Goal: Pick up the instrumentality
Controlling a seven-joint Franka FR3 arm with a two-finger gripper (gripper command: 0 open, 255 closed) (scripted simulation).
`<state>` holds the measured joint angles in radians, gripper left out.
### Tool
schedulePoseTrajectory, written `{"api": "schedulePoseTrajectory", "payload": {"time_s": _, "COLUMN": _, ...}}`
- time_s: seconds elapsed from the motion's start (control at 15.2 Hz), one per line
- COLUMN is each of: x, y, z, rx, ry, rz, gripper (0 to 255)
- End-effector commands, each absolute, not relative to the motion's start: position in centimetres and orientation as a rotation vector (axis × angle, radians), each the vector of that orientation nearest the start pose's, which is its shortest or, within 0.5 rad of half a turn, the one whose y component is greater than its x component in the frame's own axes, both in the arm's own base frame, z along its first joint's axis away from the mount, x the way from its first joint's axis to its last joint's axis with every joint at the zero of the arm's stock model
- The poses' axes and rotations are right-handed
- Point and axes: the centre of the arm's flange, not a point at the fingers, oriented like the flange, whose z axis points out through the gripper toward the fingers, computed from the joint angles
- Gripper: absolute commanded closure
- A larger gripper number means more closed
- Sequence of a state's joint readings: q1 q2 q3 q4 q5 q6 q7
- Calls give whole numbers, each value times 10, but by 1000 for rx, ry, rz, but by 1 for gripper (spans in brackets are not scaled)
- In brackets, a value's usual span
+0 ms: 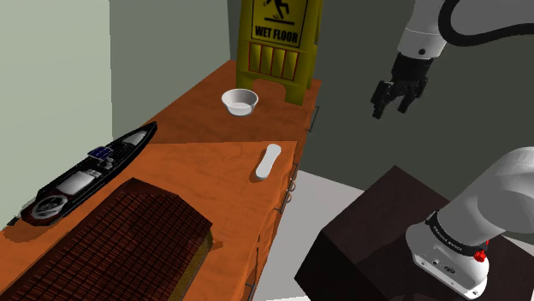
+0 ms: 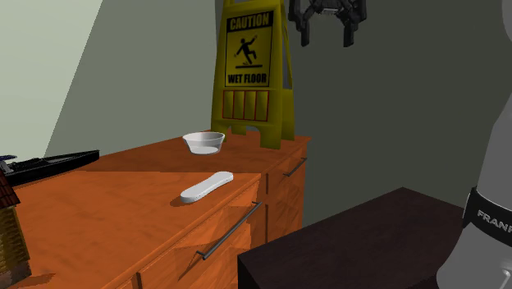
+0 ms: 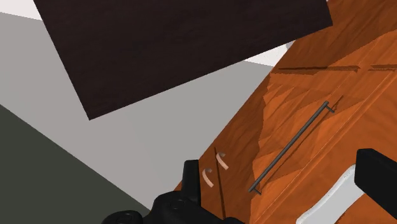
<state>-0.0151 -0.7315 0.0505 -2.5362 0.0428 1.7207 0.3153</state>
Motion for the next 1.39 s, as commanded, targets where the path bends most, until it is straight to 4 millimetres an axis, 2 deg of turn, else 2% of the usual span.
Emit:
{"api": "schedulePoseTrajectory", "payload": {"time_s": 0.0, "x": 334, "y": 30, "z": 482, "rx": -3100, "ry": 530, "rz": 122, "gripper": 0}}
{"api": "schedulePoseTrajectory", "payload": {"time_s": 0.66, "x": 404, "y": 90, "z": 391, "rx": -3048, "ry": 793, "rz": 89, "gripper": 0}}
{"api": "schedulePoseTrajectory", "payload": {"time_s": 1.32, "x": 485, "y": 136, "z": 300, "rx": -2974, "ry": 1051, "rz": 55, "gripper": 0}}
